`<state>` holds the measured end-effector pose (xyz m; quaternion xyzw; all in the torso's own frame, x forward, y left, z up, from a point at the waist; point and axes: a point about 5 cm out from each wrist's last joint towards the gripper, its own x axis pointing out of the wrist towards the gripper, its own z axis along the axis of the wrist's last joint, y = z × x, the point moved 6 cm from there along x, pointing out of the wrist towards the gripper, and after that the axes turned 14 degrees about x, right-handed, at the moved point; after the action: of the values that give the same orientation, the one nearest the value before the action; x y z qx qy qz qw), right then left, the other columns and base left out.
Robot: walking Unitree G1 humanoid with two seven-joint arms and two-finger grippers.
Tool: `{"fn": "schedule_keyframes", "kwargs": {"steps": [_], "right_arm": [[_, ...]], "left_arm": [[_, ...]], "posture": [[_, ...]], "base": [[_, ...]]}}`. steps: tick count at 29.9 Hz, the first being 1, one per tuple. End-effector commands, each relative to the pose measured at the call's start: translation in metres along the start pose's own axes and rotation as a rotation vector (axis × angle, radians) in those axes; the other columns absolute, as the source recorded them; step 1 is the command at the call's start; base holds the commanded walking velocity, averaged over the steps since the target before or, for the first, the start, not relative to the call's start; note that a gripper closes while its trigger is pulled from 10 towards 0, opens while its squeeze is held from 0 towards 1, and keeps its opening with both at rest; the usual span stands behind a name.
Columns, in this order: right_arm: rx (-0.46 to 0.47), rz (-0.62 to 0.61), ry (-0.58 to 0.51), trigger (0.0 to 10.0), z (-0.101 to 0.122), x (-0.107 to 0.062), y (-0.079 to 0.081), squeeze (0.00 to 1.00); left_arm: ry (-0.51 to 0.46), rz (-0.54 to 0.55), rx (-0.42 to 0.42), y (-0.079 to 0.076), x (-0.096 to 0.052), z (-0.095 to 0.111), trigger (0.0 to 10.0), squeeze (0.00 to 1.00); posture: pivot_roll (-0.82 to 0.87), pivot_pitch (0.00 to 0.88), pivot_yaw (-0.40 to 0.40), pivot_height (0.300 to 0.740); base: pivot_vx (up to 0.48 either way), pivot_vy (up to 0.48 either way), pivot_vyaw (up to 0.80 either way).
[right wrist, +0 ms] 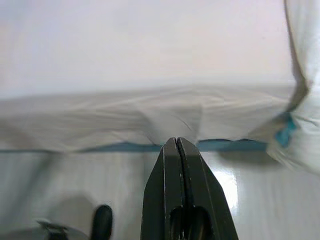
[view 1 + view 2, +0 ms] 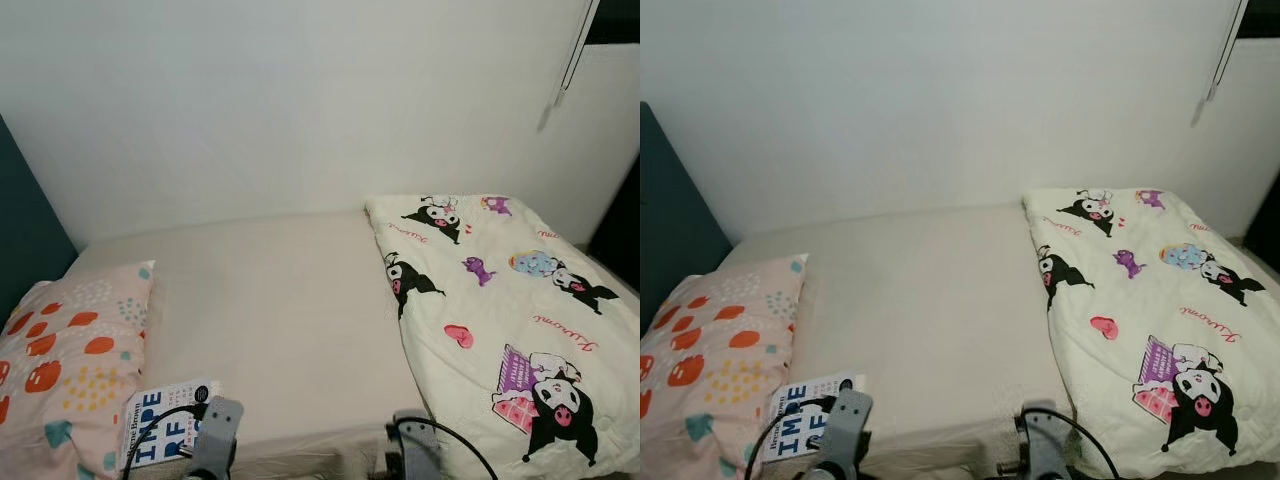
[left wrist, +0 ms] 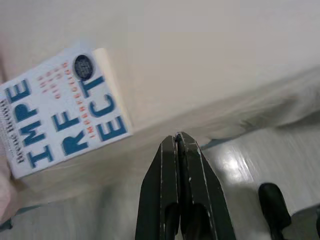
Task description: Clean up the room
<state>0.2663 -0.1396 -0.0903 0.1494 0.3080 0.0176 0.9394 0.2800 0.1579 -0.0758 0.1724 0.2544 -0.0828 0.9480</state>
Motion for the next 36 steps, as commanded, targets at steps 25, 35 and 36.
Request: {"fn": "schedule_keyframes", "kwargs": {"steps": [25, 35, 36], "right_arm": [[-0.003, -0.113, -0.007, 10.0, 0.001, -0.003, -0.023, 0.0], [-0.025, -0.1, 0.005, 10.0, 0.003, -0.001, -0.018, 0.0], [-0.025, -0.1, 0.005, 10.0, 0.003, -0.001, -0.018, 0.0]], "left_arm": [[-0.037, -0.002, -0.067, -0.002, 0.002, 0.011, 10.0, 0.0], [-0.057, 0.025, -0.066, 0.003, 0.002, 0.016, 10.0, 0.0], [-0.057, 0.025, -0.066, 0.003, 0.002, 0.016, 10.0, 0.0]], "posture": [[0.02, 0.029, 0.027, 0.74], [0.01, 0.022, 0.024, 0.74], [0.01, 0.022, 0.024, 0.74]], "base": [[0.0, 0.0, 0.0], [0.0, 0.0, 0.0], [0.0, 0.0, 0.0]]}}
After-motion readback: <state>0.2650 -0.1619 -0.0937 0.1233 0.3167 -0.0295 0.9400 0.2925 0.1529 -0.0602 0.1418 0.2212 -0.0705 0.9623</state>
